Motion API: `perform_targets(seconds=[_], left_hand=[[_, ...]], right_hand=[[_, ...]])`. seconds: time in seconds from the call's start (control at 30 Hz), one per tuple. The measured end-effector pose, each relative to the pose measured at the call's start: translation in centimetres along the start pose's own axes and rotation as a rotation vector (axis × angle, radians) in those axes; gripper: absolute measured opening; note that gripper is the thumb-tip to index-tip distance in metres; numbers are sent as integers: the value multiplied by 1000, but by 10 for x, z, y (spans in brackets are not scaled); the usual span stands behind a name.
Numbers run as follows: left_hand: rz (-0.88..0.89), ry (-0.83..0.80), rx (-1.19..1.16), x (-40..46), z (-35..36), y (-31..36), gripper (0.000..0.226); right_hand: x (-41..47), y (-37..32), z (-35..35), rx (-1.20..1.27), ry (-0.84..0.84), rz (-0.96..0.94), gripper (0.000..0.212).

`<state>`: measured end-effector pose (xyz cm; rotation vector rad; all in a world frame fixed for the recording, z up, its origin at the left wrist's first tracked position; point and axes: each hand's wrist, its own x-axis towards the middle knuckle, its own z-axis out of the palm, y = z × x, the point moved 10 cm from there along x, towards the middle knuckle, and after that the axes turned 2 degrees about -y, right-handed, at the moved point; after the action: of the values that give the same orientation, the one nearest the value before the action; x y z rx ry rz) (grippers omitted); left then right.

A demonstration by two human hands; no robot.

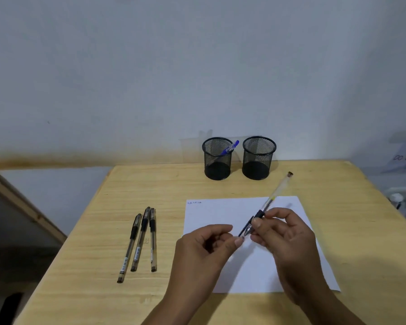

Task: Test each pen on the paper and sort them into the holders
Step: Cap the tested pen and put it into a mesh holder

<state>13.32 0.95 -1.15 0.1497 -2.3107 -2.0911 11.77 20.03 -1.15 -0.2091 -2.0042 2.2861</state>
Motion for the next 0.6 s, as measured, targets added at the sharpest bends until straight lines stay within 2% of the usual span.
perform_targets(seconds=[0.13,0.27,0.43,0.6], left_hand=[[5,47,86,36,-21,6,19],[30,109,141,91,-39,12,26],[82,149,286,157,-38,19,50],[94,175,426,203,-27,12,81]], right_hand=[[36,-16,6,-176,-26,-11,12],[84,-54,10,-430,0,-133,14],[136,-104,39,-821,-58,-309,16],[167,-109,74,-1077,-103,-384,10]])
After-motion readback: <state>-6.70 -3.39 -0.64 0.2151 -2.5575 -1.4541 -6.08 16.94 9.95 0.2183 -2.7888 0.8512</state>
